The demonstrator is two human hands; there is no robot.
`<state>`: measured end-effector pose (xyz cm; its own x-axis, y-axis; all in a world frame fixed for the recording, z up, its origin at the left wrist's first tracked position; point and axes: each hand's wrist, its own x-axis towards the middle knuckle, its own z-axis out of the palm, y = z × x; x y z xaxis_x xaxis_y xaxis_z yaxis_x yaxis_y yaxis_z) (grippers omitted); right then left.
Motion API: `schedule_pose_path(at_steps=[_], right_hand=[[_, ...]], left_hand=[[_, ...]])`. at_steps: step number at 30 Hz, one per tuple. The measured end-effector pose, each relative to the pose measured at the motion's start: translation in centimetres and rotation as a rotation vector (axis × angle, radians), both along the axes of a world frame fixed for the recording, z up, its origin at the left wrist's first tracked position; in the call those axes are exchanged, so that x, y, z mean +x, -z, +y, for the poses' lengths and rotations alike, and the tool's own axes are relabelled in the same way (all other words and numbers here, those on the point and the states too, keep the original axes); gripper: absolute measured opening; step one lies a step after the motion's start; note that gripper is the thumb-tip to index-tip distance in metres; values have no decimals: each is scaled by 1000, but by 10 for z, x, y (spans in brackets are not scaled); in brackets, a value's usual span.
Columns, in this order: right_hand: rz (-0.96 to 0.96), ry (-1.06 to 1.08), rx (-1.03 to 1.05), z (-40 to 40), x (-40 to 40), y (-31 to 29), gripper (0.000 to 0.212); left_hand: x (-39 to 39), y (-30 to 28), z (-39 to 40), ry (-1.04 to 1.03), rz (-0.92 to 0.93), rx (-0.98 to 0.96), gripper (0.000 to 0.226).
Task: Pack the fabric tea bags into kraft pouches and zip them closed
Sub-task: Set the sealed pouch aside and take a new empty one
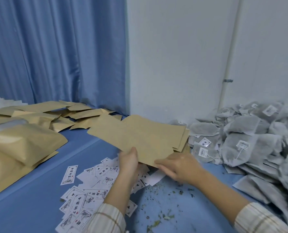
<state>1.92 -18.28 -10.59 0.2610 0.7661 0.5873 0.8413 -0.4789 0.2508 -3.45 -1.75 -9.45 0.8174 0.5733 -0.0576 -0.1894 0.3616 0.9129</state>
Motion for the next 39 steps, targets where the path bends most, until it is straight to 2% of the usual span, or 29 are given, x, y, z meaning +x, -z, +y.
schedule_pose_path(at_steps=[2,4,6,8,10,12,14,16,18,20,22,23,25,27,28,29,31,34,37,39], right_hand=[[345,97,143,2,-19,-19,35],[700,77,449,8,-35,-40,39],[1079,-62,801,13,-49,-66,42],[1360,-219,1042,13,-62,-88,46],[1527,-342,1172,6,-71,-97,50],[1617,-396,1238,-3,-77,-93,50],[1617,-329,1285,-8,-80,-77,36],[1604,-146,1328,-8,-79,-50,18],[1639,41,1338,-4,-76,-17,11],[1714,140,1364,-1,-75,13,12],[1829,148,1424,-1,-77,33,9],[1876,133,1441,-2,-78,37,9],[1903,111,1446,-3,-79,40,8],[1892,73,1444,-5,-78,39,12],[1900,49,1447,-7,-78,38,14],[1924,24,1454,-8,-78,38,15],[2014,-56,1491,-14,-79,39,14],[2089,-169,1532,-22,-78,42,10],[2081,-150,1580,-23,-76,46,7],[2068,-114,1594,-21,-76,48,8]], left_hand=[[-16,-10,2,-109,12,250,30],[-30,-22,6,-175,15,468,32],[-44,-35,7,-214,58,747,40],[-60,-44,5,-267,55,1052,62],[-72,-45,2,-342,5,1338,84],[-79,-43,1,-383,37,1606,93],[-81,-34,4,-332,194,1817,90],[-82,-22,2,-171,376,1916,81],[-84,-8,-4,112,513,1869,75],[-86,4,-14,464,592,1661,96],[-86,11,-26,679,547,1429,114],[-86,13,-33,713,489,1331,113],[-83,18,-49,661,358,1114,97],[-76,24,-64,462,247,900,68],[-71,29,-71,332,230,872,52],[-66,32,-77,213,244,903,42],[-59,37,-86,76,295,988,38],[-54,38,-98,17,367,1099,37],[-55,40,-105,-39,400,1204,35],[-57,43,-105,-39,357,1183,34]])
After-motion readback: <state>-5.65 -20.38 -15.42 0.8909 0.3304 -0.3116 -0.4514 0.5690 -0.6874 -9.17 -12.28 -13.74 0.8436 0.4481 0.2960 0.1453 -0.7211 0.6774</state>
